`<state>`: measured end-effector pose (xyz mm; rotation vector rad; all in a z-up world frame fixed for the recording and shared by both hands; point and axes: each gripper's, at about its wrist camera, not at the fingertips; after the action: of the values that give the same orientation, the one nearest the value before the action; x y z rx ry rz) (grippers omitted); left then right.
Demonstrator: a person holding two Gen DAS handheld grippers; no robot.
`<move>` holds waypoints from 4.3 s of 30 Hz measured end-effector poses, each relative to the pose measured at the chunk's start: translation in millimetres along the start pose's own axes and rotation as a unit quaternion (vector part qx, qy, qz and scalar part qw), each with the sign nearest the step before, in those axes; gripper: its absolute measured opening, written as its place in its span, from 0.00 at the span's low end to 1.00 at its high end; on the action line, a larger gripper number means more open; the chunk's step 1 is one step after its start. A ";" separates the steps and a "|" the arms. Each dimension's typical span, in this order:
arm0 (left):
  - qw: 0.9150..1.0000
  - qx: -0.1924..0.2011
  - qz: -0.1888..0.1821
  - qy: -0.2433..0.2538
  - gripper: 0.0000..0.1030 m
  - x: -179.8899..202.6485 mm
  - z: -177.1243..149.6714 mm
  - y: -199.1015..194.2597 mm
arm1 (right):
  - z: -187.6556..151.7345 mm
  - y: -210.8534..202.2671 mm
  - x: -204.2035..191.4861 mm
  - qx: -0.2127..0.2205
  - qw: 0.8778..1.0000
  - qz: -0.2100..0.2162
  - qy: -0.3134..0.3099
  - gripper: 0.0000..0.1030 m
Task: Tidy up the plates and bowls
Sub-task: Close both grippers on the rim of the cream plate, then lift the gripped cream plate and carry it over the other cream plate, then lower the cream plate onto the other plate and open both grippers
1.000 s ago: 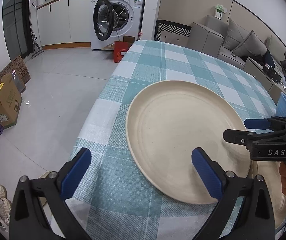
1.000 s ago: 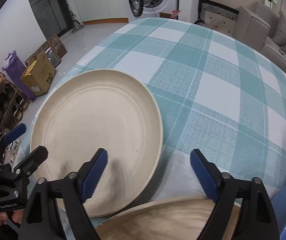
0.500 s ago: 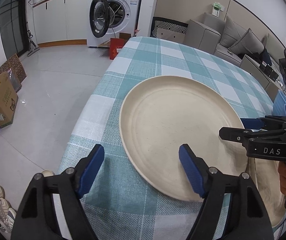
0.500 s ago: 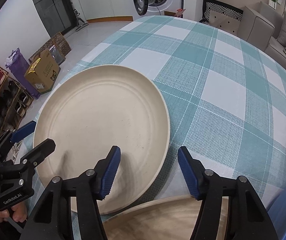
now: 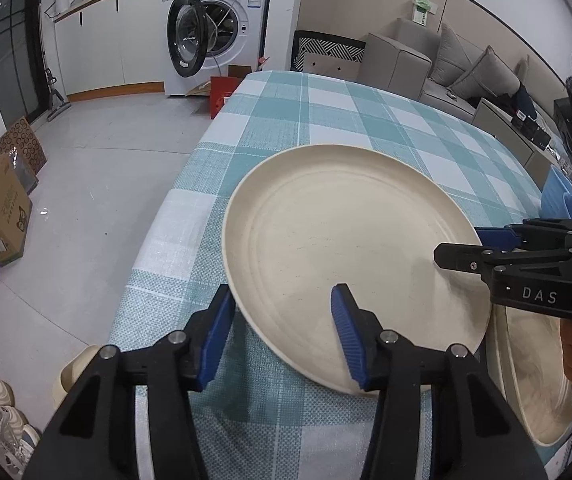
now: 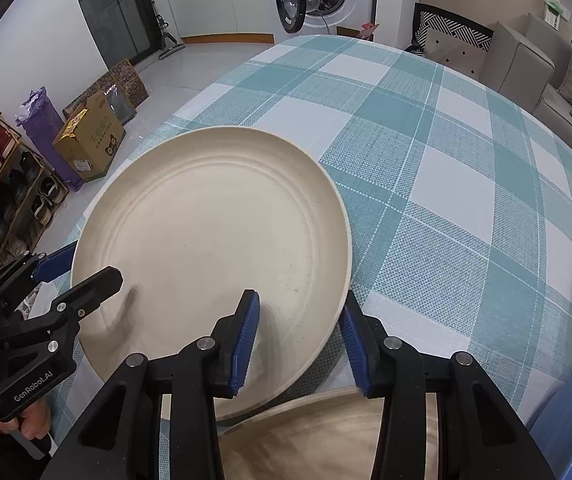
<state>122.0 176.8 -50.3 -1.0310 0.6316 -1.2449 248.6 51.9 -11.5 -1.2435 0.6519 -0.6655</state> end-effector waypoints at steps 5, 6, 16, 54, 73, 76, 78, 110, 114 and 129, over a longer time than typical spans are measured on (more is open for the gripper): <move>1.000 0.002 -0.002 -0.004 0.45 -1.6 -0.1 -0.8 | -2.1 -4.2 -0.4 0.005 1.000 -0.006 -0.006 0.39; 1.000 0.003 -0.003 -0.004 0.45 -1.9 -0.2 -1.0 | -2.8 -5.7 0.0 0.008 1.000 -0.005 -0.006 0.39; 1.000 0.016 0.011 -0.002 0.37 -2.8 -1.5 -4.3 | -7.9 -8.4 -0.5 0.024 0.999 -0.032 -0.020 0.24; 0.996 0.081 0.001 0.028 0.31 23.4 -3.1 -49.2 | -42.5 -69.8 7.7 0.084 0.993 -0.077 -0.025 0.21; 0.992 0.098 -0.009 0.075 0.31 62.0 -11.3 -70.9 | -85.4 -112.3 23.2 0.085 0.990 -0.111 -0.011 0.21; 0.992 0.096 -0.010 0.084 0.31 67.1 -13.1 -71.4 | -93.5 -116.4 25.8 0.084 0.990 -0.111 -0.007 0.21; 0.991 0.095 -0.011 0.089 0.31 71.0 -14.6 -72.0 | -98.8 -119.0 28.1 0.085 0.990 -0.110 -0.004 0.21; 0.984 0.059 -0.006 0.167 0.31 119.8 -34.6 -59.1 | -166.0 -107.9 49.5 0.056 0.990 -0.117 0.047 0.21; 0.983 0.055 -0.004 0.174 0.31 122.6 -36.5 -58.4 | -171.9 -102.7 50.0 0.048 0.991 -0.116 0.049 0.21; 0.978 0.042 0.001 0.206 0.31 130.8 -43.7 -54.7 | -185.0 -103.2 50.5 0.036 0.991 -0.119 0.055 0.21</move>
<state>92.0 39.6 -2.7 -0.7048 0.8881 -1.4840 131.3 -121.4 48.6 -1.2337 0.5688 -0.9534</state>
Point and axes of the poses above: each gripper's, at about its wrist camera, not at the fingertips, and y roughly the way its jaws point, x to its right, z to its top, and after that the axes turned 13 degrees about -x, right-handed
